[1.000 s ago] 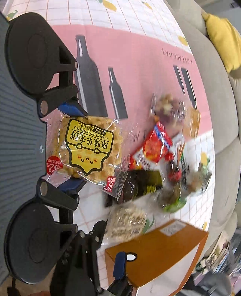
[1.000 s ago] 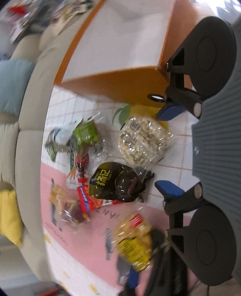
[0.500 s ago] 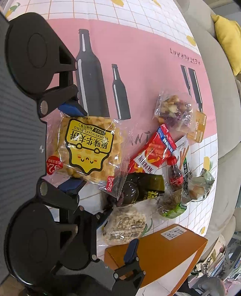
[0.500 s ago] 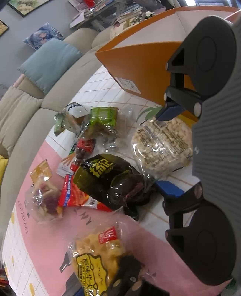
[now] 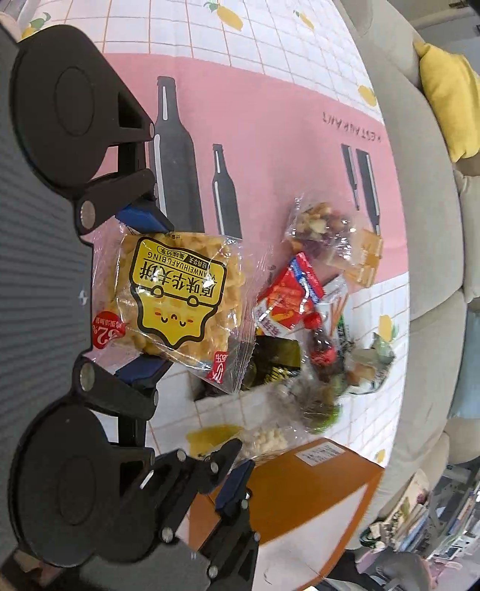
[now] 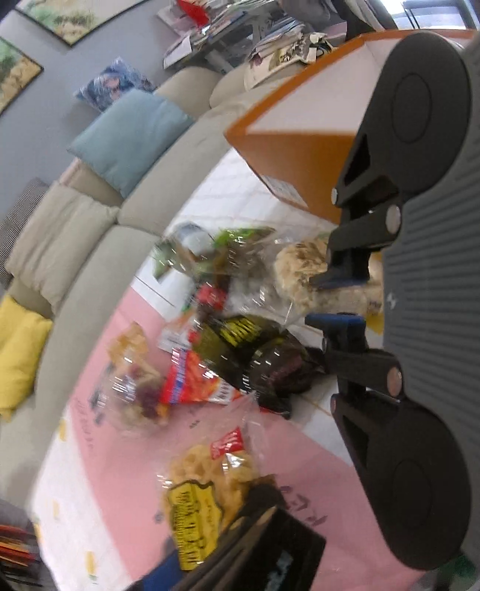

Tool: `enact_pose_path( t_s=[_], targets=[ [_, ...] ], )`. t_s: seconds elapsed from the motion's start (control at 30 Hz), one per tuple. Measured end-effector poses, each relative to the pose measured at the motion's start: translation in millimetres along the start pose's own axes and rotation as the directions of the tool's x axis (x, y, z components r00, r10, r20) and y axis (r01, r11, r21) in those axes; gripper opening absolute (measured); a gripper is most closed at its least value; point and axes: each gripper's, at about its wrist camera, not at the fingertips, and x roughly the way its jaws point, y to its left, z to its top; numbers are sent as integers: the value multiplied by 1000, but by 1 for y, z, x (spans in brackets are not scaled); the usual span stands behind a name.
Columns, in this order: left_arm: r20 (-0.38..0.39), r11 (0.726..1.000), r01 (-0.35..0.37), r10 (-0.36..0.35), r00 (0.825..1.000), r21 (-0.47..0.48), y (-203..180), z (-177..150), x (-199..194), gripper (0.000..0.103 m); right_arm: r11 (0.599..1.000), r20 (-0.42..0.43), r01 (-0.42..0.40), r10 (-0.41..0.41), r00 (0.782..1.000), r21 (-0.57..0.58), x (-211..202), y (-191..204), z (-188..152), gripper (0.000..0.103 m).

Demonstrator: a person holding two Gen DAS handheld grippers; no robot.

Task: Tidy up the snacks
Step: 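Grasp the clear rice-cracker bag with the right tool while the left tool lifts the waffle bag, then carry both bags into the orange box and open both tools to release them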

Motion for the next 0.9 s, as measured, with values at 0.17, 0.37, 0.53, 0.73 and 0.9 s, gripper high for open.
enact_pose_path(
  t_s=[0.17,0.37,0.53,0.73,0.9],
  targets=[
    [20,999,27,-26,999,-29,-4,2,-17,78,985,21,-85,83,996,153,-27,-32,7,9],
    [43,993,80,-77,996,-85,-8,7,-39,78,891,53,-257,256,965,374,-48,-75,11,8],
    [88,990,105,-97,991,-90,-22,21,-63,78,840,146,-340,307,940,422,-83,-106,17,8],
    [138,976,212,-203,969,-54,-57,54,-87,78,822,224,-345,269,937,454,-123,-156,21,8],
    [146,964,266,-267,953,25,-99,84,-90,78,823,216,-275,190,958,497,-135,-200,13,8]
  ],
)
